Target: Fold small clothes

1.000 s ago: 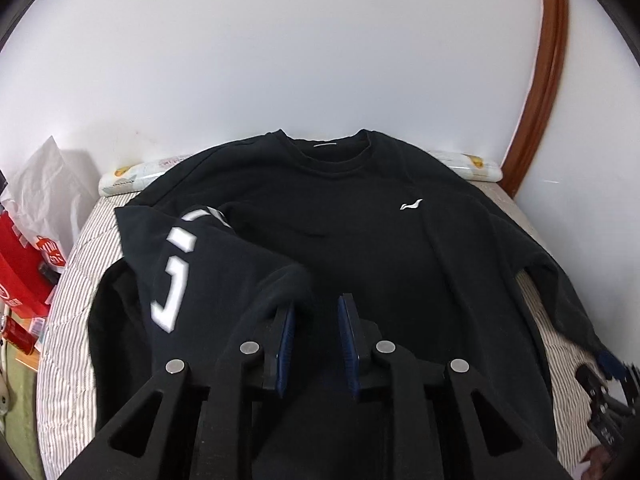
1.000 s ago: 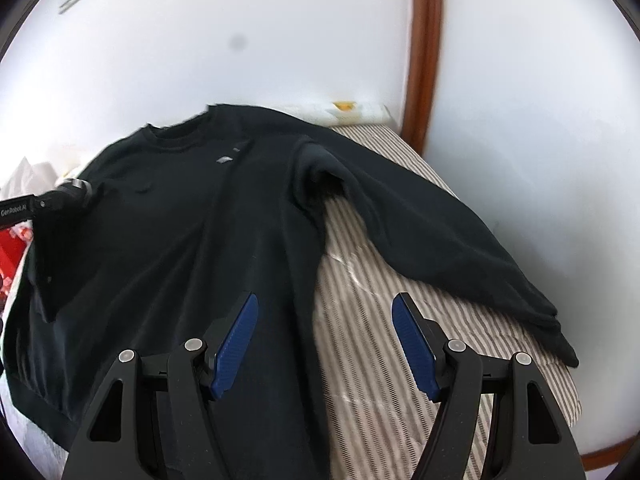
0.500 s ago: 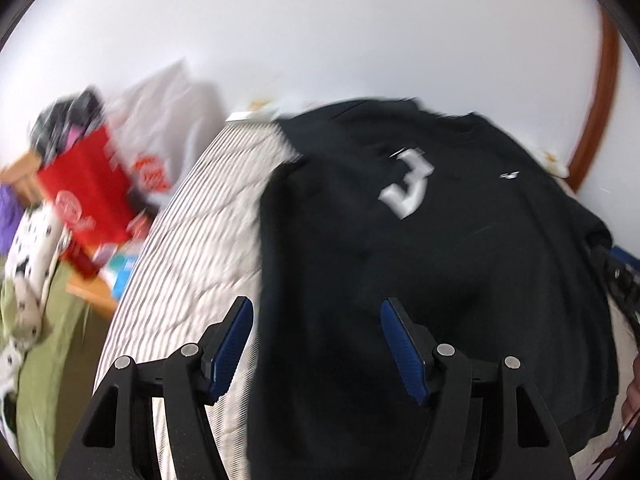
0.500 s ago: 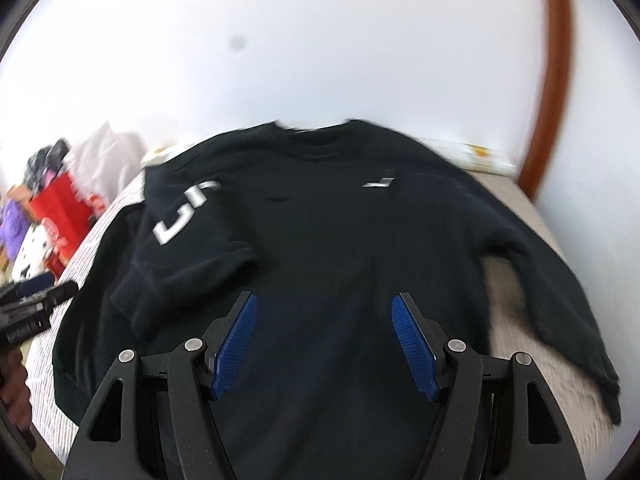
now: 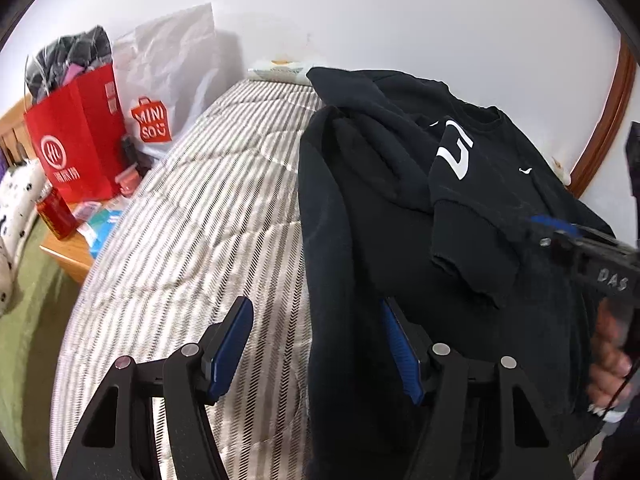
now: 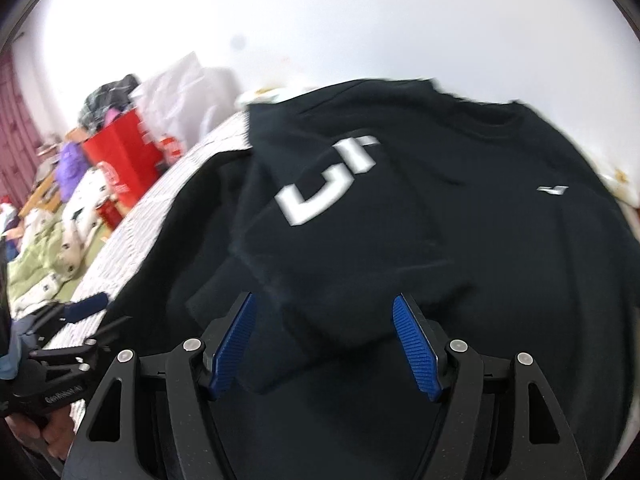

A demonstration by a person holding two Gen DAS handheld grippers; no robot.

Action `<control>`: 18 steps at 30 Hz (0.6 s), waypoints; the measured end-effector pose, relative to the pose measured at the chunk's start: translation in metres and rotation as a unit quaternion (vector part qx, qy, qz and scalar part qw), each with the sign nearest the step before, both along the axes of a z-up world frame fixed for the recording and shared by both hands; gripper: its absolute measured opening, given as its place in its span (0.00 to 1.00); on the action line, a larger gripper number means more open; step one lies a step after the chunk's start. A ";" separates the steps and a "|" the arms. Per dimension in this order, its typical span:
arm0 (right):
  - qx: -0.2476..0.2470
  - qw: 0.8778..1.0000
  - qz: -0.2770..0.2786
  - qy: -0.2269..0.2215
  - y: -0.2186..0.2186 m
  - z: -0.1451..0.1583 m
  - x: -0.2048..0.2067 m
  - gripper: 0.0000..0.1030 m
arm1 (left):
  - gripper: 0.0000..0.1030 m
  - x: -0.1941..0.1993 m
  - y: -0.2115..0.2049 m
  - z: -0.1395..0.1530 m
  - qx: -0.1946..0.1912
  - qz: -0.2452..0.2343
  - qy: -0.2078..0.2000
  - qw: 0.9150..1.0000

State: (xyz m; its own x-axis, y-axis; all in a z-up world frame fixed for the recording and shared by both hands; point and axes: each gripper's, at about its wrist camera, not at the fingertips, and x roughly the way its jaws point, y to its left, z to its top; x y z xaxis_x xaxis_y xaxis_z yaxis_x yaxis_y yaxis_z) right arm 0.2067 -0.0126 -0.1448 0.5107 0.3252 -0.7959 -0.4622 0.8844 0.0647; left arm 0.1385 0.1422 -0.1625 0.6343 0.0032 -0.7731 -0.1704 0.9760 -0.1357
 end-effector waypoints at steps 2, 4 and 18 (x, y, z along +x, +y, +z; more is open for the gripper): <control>-0.003 1.000 0.014 0.005 0.011 -0.009 0.002 0.58 | 0.52 0.002 -0.001 -0.005 -0.002 -0.003 0.001 1.000; -0.021 0.999 0.027 0.011 0.022 -0.022 0.007 0.26 | 0.44 0.004 -0.001 -0.012 -0.004 -0.001 0.010 1.000; 0.033 0.990 -0.099 -0.095 -0.101 0.056 0.037 0.04 | 0.35 -0.002 -0.010 -0.015 0.031 0.003 -0.006 1.000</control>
